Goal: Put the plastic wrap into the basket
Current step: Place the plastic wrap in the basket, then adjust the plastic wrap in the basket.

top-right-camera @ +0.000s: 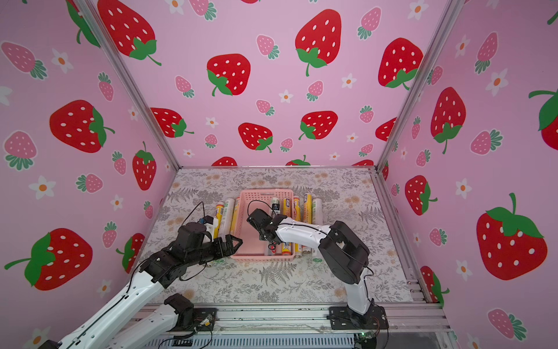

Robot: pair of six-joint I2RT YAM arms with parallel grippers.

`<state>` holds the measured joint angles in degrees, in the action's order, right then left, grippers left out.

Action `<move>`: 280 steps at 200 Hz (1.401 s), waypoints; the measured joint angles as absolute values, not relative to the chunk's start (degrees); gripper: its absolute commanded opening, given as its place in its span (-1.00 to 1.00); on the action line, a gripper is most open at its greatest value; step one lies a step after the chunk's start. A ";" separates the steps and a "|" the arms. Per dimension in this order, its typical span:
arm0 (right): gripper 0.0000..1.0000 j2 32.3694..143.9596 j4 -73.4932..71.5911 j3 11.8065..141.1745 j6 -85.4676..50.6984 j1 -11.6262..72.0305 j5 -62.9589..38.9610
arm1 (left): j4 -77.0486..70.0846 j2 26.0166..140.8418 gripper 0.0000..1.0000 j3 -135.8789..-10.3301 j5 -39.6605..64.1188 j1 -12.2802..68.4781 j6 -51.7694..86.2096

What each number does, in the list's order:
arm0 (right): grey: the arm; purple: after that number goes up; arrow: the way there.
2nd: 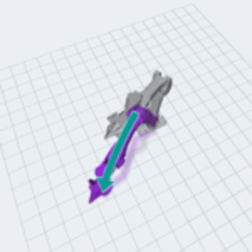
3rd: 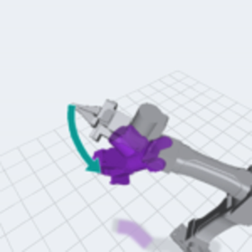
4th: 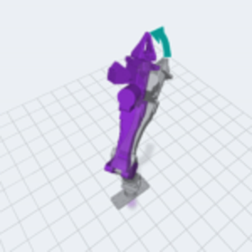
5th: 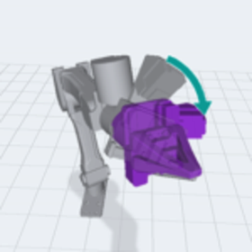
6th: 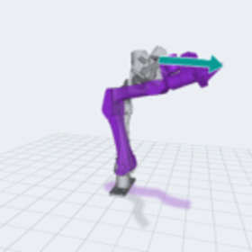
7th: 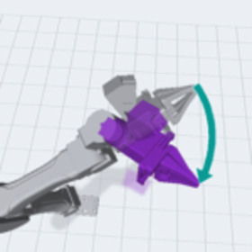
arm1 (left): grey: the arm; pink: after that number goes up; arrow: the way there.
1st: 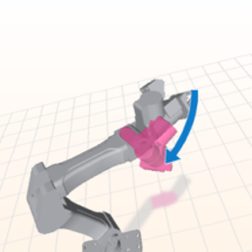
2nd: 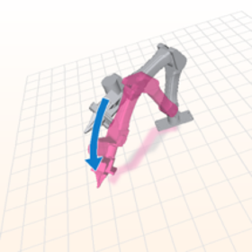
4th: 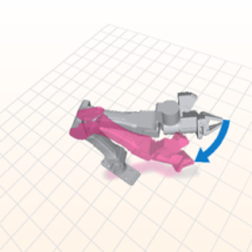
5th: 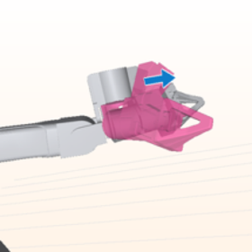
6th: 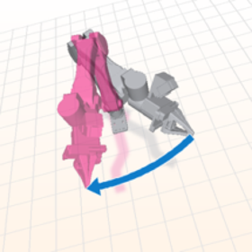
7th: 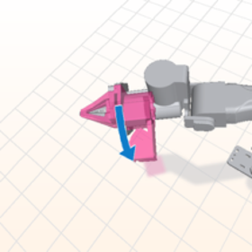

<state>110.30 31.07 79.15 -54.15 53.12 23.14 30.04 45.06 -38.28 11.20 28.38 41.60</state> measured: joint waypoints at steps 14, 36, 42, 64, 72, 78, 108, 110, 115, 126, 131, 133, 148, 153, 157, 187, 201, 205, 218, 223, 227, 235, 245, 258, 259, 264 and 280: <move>0.28 108.05 31.35 79.15 -53.28 53.12 23.03 | 30.13 46.61 0.99 -39.29 12.05 28.38 41.32; 0.35 101.80 31.44 79.11 -51.48 53.12 23.22 | 29.15 51.44 0.98 -41.78 13.93 28.40 41.15; 0.36 99.44 31.51 79.07 -50.92 53.10 23.46 | 28.42 52.88 0.98 -42.19 14.37 28.56 41.19; 0.37 90.91 31.62 77.76 -49.41 52.36 24.36 | 25.67 57.60 0.98 -42.89 15.64 29.58 41.58; 0.37 87.96 31.75 76.55 -48.95 51.92 24.69 | 24.32 59.42 0.98 -43.03 16.01 30.24 41.82; 0.37 85.65 31.83 75.18 -48.71 51.35 24.84 | 23.40 60.64 0.98 -43.09 16.36 30.65 41.87; 0.39 78.37 33.26 65.45 -47.90 45.76 24.95 | 17.41 65.76 0.99 -43.16 17.58 32.38 42.76; 0.39 78.04 33.34 64.60 -47.88 45.30 24.88 | 17.04 66.04 0.99 -43.16 17.61 32.47 42.83; 0.39 77.47 33.76 62.78 -47.77 44.18 24.75 | 16.10 66.67 1.00 -43.16 17.58 32.73 42.96; 0.39 76.73 34.65 59.22 -47.72 41.76 24.36 | 13.89 68.42 1.00 -43.20 17.58 33.32 43.35; 0.39 76.55 34.92 57.76 -47.68 40.73 24.10 | 13.23 69.19 1.00 -43.24 17.58 33.54 43.38; 0.39 76.51 35.03 57.21 -47.68 40.29 23.97 | 12.88 69.63 1.00 -43.33 17.58 33.69 43.42; 0.40 76.31 35.42 53.84 -47.33 37.98 23.27 | 11.00 73.06 1.00 -43.99 17.56 34.54 43.57; 0.40 76.25 35.44 52.97 -47.24 37.43 23.03 | 10.46 74.35 1.00 -44.27 17.52 34.85 43.57; 0.40 76.20 35.44 52.45 -47.11 37.10 22.83 | 10.11 75.44 1.00 -44.60 17.50 35.09 43.57; 0.40 75.46 34.28 49.76 -46.04 34.39 20.78 | 8.64 81.62 0.99 -47.03 15.86 36.64 43.51; 0.40 75.31 33.08 48.80 -45.60 33.23 19.64 | 7.99 83.29 0.99 -47.68 14.81 37.04 43.46; 0.39 75.31 32.67 48.51 -45.39 32.84 19.27 | 7.81 83.74 0.99 -47.86 14.44 37.10 43.40; 0.40 75.31 31.57 47.79 -44.82 31.79 18.11 | 7.57 84.82 0.99 -48.36 13.47 37.30 43.33; 0.39 75.31 31.14 47.51 -44.62 31.40 17.65 | 7.51 85.21 0.99 -48.62 13.10 37.36 43.31; 0.40 75.31 30.79 47.31 -44.49 31.11 17.30 | 7.51 85.52 0.99 -48.80 12.84 37.39 43.29; 0.39 75.35 29.82 46.81 -44.23 30.59 16.56 | 7.53 86.35 0.99 -49.32 12.40 37.41 43.11; 0.39 75.50 28.64 46.17 -43.77 29.95 15.55 | 7.64 87.44 0.99 -50.04 11.90 37.43 42.76; 0.39 75.85 27.40 45.45 -43.29 29.32 14.50 | 8.08 88.66 0.99 -51.11 11.03 37.56 42.04; 0.39 75.88 27.29 45.39 -43.24 29.26 14.41 | 8.14 88.71 0.99 -51.18 10.96 37.58 42.00; 0.39 76.05 26.87 45.15 -43.16 29.06 14.13 | 8.43 89.06 0.99 -51.57 10.68 37.63 41.76; 0.38 76.53 25.69 44.51 -42.92 28.53 13.34 | 9.39 90.17 0.99 -53.10 9.91 38.02 41.01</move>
<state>76.53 25.69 44.51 -42.92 28.53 13.34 9.39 90.17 -53.10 9.91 38.02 41.01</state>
